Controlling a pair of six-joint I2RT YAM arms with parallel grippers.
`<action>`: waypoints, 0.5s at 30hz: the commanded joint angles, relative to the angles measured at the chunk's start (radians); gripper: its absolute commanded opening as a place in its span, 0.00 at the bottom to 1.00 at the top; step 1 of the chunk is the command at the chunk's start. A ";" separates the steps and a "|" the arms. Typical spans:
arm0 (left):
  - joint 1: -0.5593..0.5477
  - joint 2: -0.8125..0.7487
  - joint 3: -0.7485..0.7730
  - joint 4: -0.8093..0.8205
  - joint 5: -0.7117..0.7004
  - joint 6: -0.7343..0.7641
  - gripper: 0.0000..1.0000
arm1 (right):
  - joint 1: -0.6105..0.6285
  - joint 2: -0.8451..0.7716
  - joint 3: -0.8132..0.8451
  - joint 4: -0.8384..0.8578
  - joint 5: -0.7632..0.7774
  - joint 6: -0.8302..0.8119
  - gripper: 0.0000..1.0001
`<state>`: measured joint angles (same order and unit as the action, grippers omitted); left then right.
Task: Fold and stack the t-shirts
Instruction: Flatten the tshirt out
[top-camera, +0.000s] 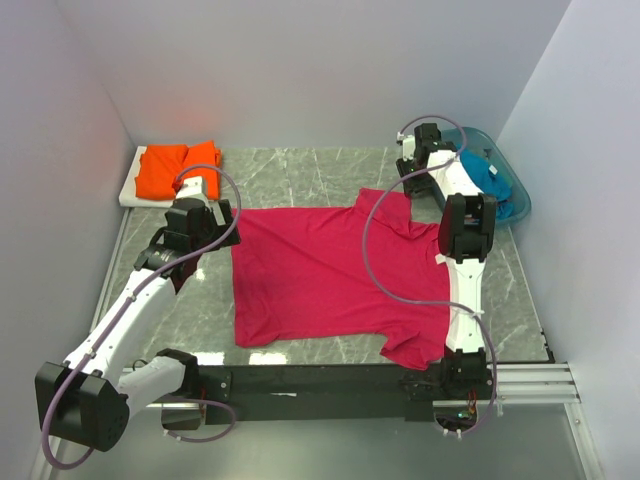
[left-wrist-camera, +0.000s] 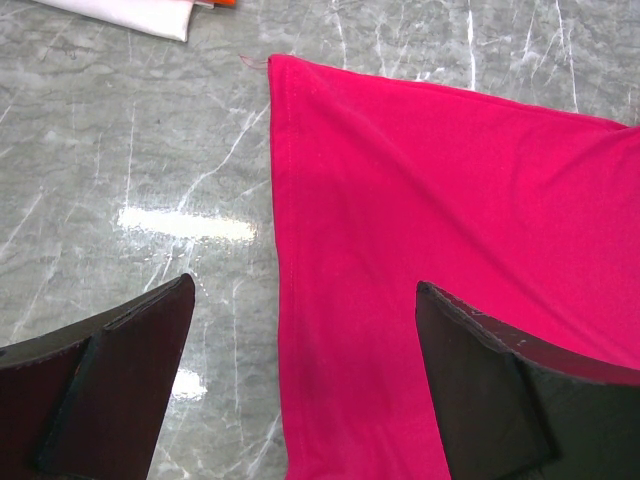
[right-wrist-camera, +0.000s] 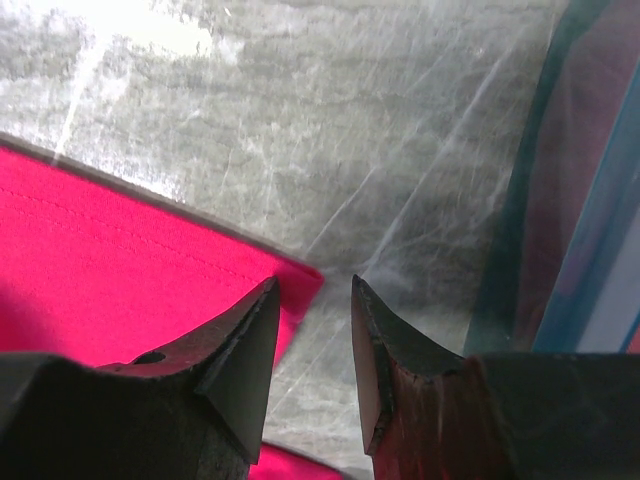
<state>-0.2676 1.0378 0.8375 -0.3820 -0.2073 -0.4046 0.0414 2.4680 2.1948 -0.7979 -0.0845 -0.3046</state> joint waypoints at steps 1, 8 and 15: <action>0.004 -0.005 0.006 0.011 -0.007 0.018 0.98 | 0.000 0.022 0.059 -0.032 0.008 -0.013 0.42; 0.004 -0.004 0.008 0.011 -0.007 0.016 0.98 | -0.002 0.029 0.063 -0.055 -0.018 -0.018 0.42; 0.004 -0.002 0.008 0.009 -0.007 0.016 0.98 | -0.002 0.057 0.106 -0.096 -0.029 -0.021 0.42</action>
<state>-0.2676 1.0378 0.8375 -0.3824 -0.2073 -0.4046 0.0422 2.4973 2.2448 -0.8646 -0.0975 -0.3122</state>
